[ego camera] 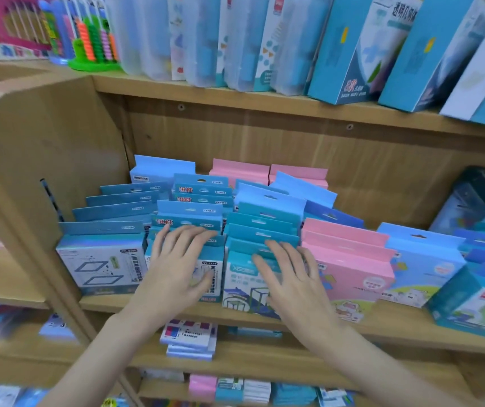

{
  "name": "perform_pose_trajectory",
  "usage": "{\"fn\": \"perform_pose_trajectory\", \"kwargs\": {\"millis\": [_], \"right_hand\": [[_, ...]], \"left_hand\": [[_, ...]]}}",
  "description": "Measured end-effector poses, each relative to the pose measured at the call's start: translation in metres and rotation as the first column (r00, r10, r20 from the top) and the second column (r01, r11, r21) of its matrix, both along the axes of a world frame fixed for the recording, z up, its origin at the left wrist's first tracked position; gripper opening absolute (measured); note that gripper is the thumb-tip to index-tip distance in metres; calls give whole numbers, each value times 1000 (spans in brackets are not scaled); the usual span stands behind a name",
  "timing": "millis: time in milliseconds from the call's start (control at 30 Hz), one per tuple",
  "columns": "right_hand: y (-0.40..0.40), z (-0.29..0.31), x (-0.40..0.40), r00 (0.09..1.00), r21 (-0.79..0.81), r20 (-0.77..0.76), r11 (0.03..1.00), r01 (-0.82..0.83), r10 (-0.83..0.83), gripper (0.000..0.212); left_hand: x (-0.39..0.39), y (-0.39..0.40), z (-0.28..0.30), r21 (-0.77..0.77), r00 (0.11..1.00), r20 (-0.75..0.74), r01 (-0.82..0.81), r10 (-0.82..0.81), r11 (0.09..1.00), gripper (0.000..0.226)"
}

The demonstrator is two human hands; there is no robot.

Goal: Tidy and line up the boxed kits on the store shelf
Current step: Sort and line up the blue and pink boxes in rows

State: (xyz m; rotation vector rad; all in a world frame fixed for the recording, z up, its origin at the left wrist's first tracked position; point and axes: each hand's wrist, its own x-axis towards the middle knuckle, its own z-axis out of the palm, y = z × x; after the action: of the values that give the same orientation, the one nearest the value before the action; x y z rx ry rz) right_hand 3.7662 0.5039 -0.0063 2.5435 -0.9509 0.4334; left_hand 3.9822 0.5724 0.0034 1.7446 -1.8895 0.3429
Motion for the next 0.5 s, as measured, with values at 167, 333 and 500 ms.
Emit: {"fn": "perform_pose_trajectory", "kwargs": {"millis": [167,333,500], "right_hand": [[-7,5,9,1000,-6,13,1000,-22,22,91],[-6,12,-4,992,29,38,992,-119,118,85],[-11,27,-27,970,165,171,966,-199,171,47]], "left_hand": [[1,1,3,15,1000,-23,8,-8,1000,48],[-1,3,3,7,999,-31,12,-12,1000,50],[-11,-4,11,-45,996,-81,44,-47,998,49]]}}
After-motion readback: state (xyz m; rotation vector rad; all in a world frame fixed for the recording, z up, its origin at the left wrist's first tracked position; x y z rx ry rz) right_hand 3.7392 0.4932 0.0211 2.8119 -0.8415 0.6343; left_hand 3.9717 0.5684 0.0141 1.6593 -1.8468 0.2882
